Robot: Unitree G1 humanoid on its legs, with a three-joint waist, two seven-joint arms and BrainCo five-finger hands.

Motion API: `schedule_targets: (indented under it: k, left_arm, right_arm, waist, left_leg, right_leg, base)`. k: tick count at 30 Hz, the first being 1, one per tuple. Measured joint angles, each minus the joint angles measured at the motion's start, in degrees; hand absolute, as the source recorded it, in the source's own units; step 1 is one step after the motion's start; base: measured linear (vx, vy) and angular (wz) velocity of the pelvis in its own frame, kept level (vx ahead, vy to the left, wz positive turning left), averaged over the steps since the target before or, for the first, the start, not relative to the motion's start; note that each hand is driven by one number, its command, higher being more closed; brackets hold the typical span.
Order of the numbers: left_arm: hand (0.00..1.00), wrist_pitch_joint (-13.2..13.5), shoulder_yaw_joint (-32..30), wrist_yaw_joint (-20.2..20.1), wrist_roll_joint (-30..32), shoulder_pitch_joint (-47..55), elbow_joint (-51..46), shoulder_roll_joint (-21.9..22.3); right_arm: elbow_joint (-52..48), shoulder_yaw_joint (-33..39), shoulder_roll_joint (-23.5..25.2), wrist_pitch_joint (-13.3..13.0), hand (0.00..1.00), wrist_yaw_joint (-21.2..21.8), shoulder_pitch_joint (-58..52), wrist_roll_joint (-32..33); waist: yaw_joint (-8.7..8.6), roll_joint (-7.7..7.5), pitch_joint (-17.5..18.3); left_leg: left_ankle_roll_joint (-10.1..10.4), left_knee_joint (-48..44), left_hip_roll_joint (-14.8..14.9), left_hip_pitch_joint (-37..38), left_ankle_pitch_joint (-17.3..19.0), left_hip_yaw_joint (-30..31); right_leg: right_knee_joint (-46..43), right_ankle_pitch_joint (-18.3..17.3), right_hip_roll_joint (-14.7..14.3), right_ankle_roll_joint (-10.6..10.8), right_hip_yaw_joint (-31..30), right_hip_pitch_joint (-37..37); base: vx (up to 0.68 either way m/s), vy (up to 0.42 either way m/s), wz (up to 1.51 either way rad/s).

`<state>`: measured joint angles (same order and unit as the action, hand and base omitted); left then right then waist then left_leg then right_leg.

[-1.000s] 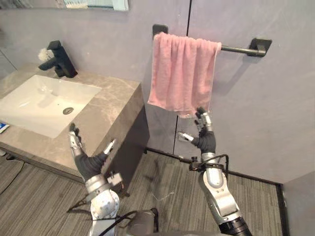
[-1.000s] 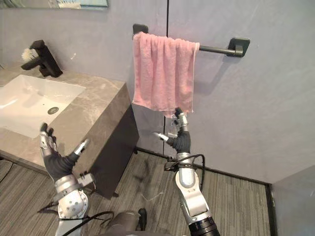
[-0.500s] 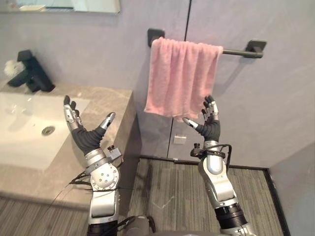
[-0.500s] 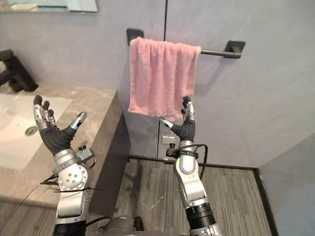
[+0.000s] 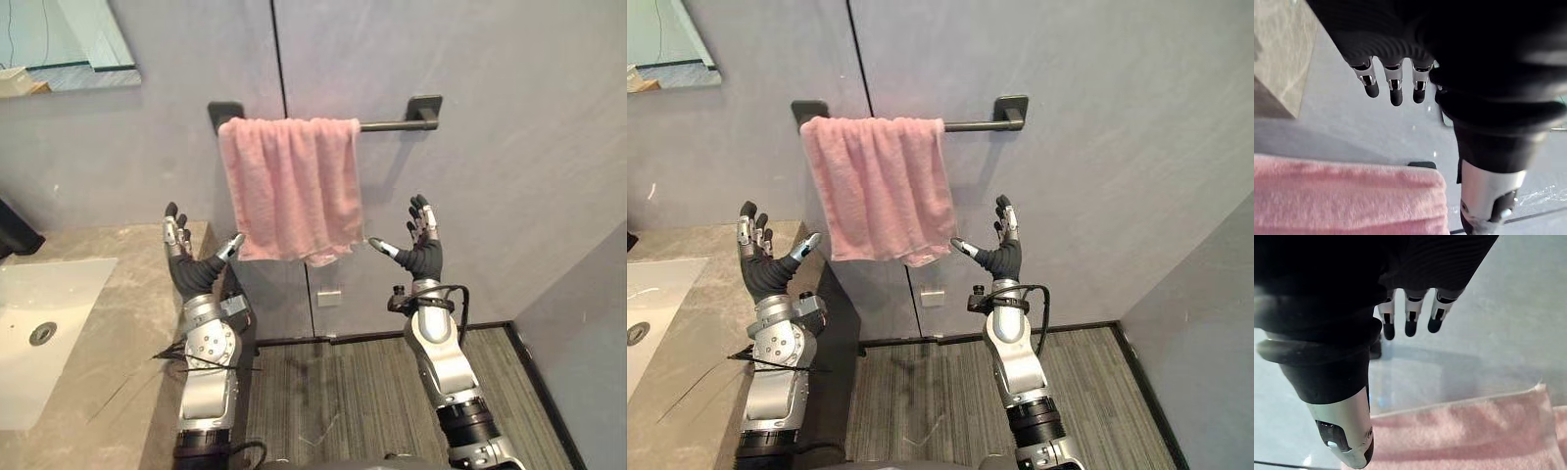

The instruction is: Organize washtable

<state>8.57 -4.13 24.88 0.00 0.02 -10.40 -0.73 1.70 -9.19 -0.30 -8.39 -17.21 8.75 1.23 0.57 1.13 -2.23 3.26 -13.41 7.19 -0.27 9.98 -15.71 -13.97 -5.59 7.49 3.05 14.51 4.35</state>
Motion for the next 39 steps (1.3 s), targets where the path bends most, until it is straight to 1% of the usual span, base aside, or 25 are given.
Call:
schedule_targets:
  k: [2,3,5,6,7,8,9,10,12,13,15,17,20,22,25,27,29,32,34,36,39]
  left_arm:
    - [0.0,0.2,0.0,0.1,-1.1,0.2,0.3,0.1]
    - [0.0,0.1,0.0,0.4,-1.6,0.2,1.1,0.4]
    - [0.0,0.1,0.0,0.4,-1.6,0.1,1.5,0.9]
    - [0.0,0.0,0.0,0.4,-1.6,0.1,2.0,1.4]
    - [0.0,-0.8,0.0,0.7,-1.1,0.1,2.0,1.9]
    - [0.0,-0.9,-0.1,1.4,0.4,0.1,2.0,2.1]
    - [0.0,-1.0,-0.2,1.7,1.4,0.0,2.0,2.1]
    - [0.0,-1.7,-0.5,2.7,4.4,0.0,2.0,2.0]
    - [0.0,-3.4,-1.4,4.4,8.4,0.0,2.0,2.0]
    - [0.0,-3.8,-1.6,4.4,9.3,0.0,2.0,2.1]
    - [0.0,-4.4,-2.8,4.4,11.1,0.0,1.8,2.1]
    - [0.0,-5.0,-3.8,4.4,11.4,0.0,1.8,2.0]
    - [0.0,-5.7,-5.0,3.7,8.3,0.0,1.8,1.9]
    - [0.0,-5.8,-5.2,1.7,4.3,0.0,1.8,1.1]
    - [0.0,-5.7,-5.1,-0.9,0.5,0.0,2.2,0.1]
    - [0.0,-5.4,-4.8,-2.3,-2.3,-1.1,4.3,-0.3]
    - [0.0,-5.4,-4.2,-2.5,-4.5,-5.3,8.3,-0.7]
    - [0.0,-5.4,-2.4,-2.3,-6.5,-10.8,11.3,-1.4]
    - [0.0,-5.4,-1.5,-2.0,-6.7,-13.8,12.3,-1.9]
    - [0.0,-4.8,-0.5,-0.9,-7.5,-17.6,13.5,-2.3]
    - [0.0,-3.2,-0.3,-0.7,-12.6,-24.3,14.7,-3.1]
  right_arm:
    - [0.0,-1.1,0.0,-0.1,0.0,1.2,-1.1,1.4]
    - [0.0,-2.4,-0.1,-0.1,0.0,2.4,-1.8,3.1]
    - [0.0,-2.7,-0.2,-0.1,0.0,2.7,-1.9,3.6]
    - [0.0,-2.5,-0.2,-0.1,0.0,2.9,-1.9,4.0]
    - [0.0,-2.6,-0.5,-0.2,0.0,2.9,-1.9,4.8]
    - [0.0,-2.6,-0.5,-0.2,0.0,3.0,-2.0,5.3]
    - [0.0,-2.7,-0.5,-0.2,0.0,3.1,-1.9,5.4]
    - [0.0,-2.7,-0.1,-0.2,0.0,3.4,-2.0,5.5]
    - [0.0,-3.4,0.2,-0.3,0.0,3.7,-2.2,5.4]
    - [0.0,-3.7,0.3,-0.3,0.0,3.7,-2.5,5.3]
    - [0.0,-4.4,0.5,-0.3,0.0,3.7,-4.0,5.0]
    - [0.0,-4.9,0.5,-0.3,0.0,3.9,-4.7,4.9]
    - [0.0,-4.6,0.5,0.0,0.0,4.0,-5.5,4.4]
    - [0.0,-4.0,0.5,0.1,0.0,4.0,-6.2,3.7]
    - [0.0,-3.6,0.5,0.2,0.0,4.0,-6.2,3.2]
    - [0.0,-3.6,0.5,0.2,0.0,4.0,-6.1,3.2]
    - [-0.2,-3.6,0.5,0.2,0.0,3.7,-5.1,3.2]
    - [-1.7,-3.8,0.6,0.2,0.0,3.3,-3.2,3.2]
    - [-3.7,-4.8,0.9,0.1,0.0,2.7,-2.0,3.3]
    - [-6.4,-5.3,1.5,0.0,0.0,2.0,-0.9,3.4]
    - [-7.9,-5.4,1.8,-0.1,0.0,-0.1,3.7,3.9]
  waist:
    - [0.09,-0.06,-0.1]
    - [0.16,-0.15,-0.1]
    - [0.13,-0.13,-0.1]
    - [0.14,-0.19,-0.1]
    - [0.24,-0.13,-0.1]
    - [0.31,0.07,0.0]
    - [0.33,0.16,-0.1]
    - [0.39,0.09,-0.1]
    - [0.39,-0.14,-0.1]
    - [0.32,-0.1,-0.1]
    - [0.33,0.0,0.1]
    - [0.22,-0.06,0.4]
    - [0.09,0.05,0.4]
    - [0.02,0.09,0.4]
    - [-0.01,0.32,0.5]
    - [0.06,0.82,0.9]
    - [0.01,1.23,0.9]
    - [-0.01,1.23,0.8]
    - [0.0,1.28,0.7]
    - [0.11,1.41,0.2]
    - [0.25,1.64,-1.4]
  left_leg:
    - [1.2,-3.0,2.0,-0.8,0.9,1.6]
    - [1.3,-5.4,2.8,-2.5,0.9,4.0]
    - [1.9,-5.8,2.8,-3.3,0.4,5.0]
    - [2.0,-5.6,2.8,-3.7,-0.5,5.5]
    - [2.0,-3.8,2.4,-3.4,-1.5,5.4]
    - [1.8,-0.3,1.7,-1.5,-2.5,5.4]
    - [1.9,1.4,1.6,-1.0,-2.7,5.4]
    - [2.0,3.2,1.3,-0.7,-3.3,5.6]
    - [2.0,5.4,0.8,0.3,-4.6,5.5]
    - [1.9,6.2,0.7,0.8,-4.9,5.4]
    - [1.6,9.7,0.5,3.1,-5.9,4.8]
    - [1.5,11.3,0.2,3.1,-6.8,4.6]
    - [1.2,12.3,-0.2,2.8,-7.4,4.5]
    - [1.1,13.0,-0.4,2.9,-7.8,4.5]
    - [1.2,14.1,-0.5,2.3,-8.6,4.7]
    - [1.2,15.1,-0.7,1.7,-9.3,4.6]
    - [1.1,15.8,-1.1,0.0,-10.3,4.4]
    - [1.2,17.0,-1.0,-1.7,-11.4,3.9]
    - [1.2,17.2,-0.4,-2.9,-11.8,3.0]
    - [1.3,17.1,-0.2,-4.6,-12.2,2.7]
    - [1.4,16.4,0.2,-7.6,-12.7,2.2]
  right_leg:
    - [0.0,-1.0,-1.7,-1.2,1.4,-1.3]
    - [0.3,-1.4,-2.5,-1.9,2.8,-2.3]
    - [0.3,-1.7,-2.5,-2.3,3.8,-2.5]
    - [0.6,-1.7,-2.2,-2.4,4.4,-2.8]
    - [0.8,-1.7,-1.7,-2.3,5.2,-2.9]
    - [1.1,-1.6,-1.6,-2.3,5.4,-2.8]
    - [1.3,-1.6,-1.7,-2.2,5.6,-2.7]
    - [1.3,-1.4,-1.7,-2.1,5.8,-2.3]
    - [2.6,-0.6,-1.6,-2.1,5.7,-2.5]
    - [3.3,-0.3,-1.7,-2.0,5.7,-3.0]
    - [7.1,1.6,-2.6,-1.8,5.4,-5.0]
    - [9.3,3.0,-2.8,-1.6,5.2,-5.2]
    - [11.9,4.6,-3.0,-1.3,5.1,-5.6]
    - [14.0,5.7,-3.3,-1.3,5.2,-6.2]
    - [15.6,6.7,-3.6,-1.3,5.5,-6.0]
    - [16.6,7.4,-3.8,-1.4,5.5,-5.3]
    - [17.5,8.5,-3.9,-1.7,5.4,-3.6]
    - [18.0,9.4,-4.2,-2.1,5.1,-1.4]
    - [17.8,9.7,-4.3,-2.3,4.6,0.3]
    - [17.0,9.8,-4.4,-2.3,4.4,2.4]
    - [14.8,9.5,-4.2,-2.7,4.3,6.2]
  base:
    - [0.07,-0.232,0.24]
    - [0.05,-0.185,0.35]
    - [0.03,-0.124,0.33]
    - [0.02,-0.078,0.39]
    - [0.03,-0.057,0.38]
    - [0.02,-0.023,0.27]
    - [0.02,0.007,0.16]
    - [0.0,0.011,0.09]
    - [-0.01,0.006,-0.02]
    - [-0.01,0.015,-0.07]
    - [-0.01,0.019,-0.09]
    - [-0.01,0.027,-0.07]
    - [0.0,0.039,-0.03]
    - [0.0,0.0,0.0]
    - [0.01,0.01,0.04]
    - [0.0,0.0,0.0]
    - [-0.01,0.017,-0.05]
    - [-0.04,-0.003,-0.09]
    - [-0.04,-0.008,-0.17]
    - [-0.06,-0.011,-0.09]
    - [-0.05,0.0,-0.03]
